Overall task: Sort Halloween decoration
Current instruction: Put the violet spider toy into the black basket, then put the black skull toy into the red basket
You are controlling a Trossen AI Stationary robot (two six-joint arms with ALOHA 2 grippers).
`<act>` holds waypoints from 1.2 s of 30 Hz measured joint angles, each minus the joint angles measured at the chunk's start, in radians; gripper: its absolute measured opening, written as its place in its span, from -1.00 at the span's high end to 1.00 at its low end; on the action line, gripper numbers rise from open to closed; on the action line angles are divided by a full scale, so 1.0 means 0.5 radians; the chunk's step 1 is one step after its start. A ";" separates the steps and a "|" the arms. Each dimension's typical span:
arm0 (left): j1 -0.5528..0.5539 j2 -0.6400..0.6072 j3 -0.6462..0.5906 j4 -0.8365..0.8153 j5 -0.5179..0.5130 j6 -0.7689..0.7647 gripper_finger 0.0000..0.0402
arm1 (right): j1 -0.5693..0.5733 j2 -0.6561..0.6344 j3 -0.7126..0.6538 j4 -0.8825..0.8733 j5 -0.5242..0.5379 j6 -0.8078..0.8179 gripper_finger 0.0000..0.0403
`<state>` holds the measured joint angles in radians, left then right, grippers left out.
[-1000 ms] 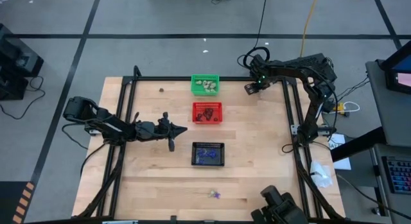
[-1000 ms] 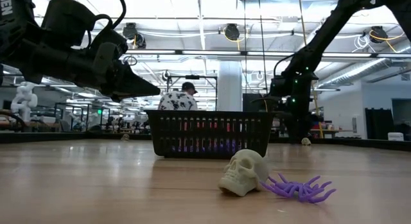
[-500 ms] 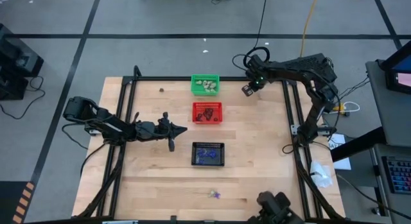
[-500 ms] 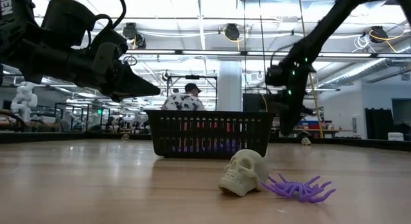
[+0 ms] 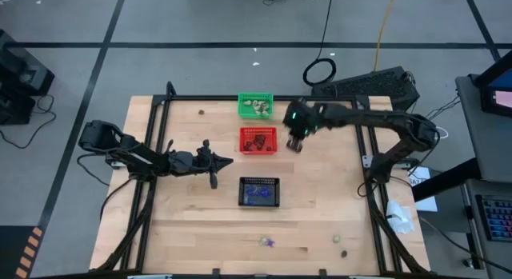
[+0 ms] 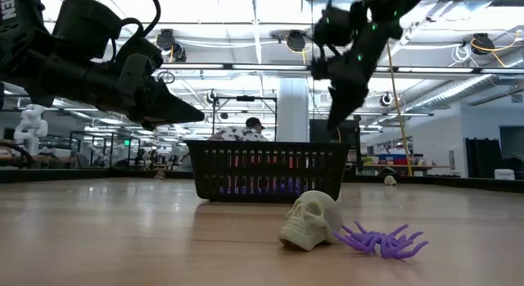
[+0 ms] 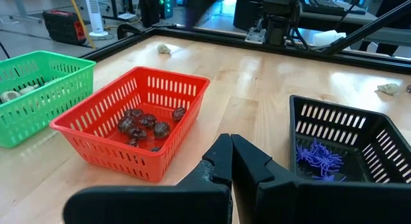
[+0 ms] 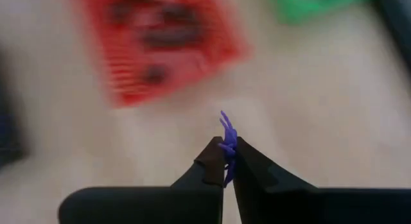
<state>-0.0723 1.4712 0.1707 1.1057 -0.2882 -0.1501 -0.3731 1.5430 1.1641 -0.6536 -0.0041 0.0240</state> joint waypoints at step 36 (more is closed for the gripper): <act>0.352 -0.048 0.123 -0.230 0.436 0.034 1.00 | 1.051 0.563 0.002 0.719 0.009 0.327 0.49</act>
<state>0.1038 1.4473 0.2321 0.9907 -0.0700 -0.1332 0.1526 1.8247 1.1650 -0.2943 0.0002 0.1875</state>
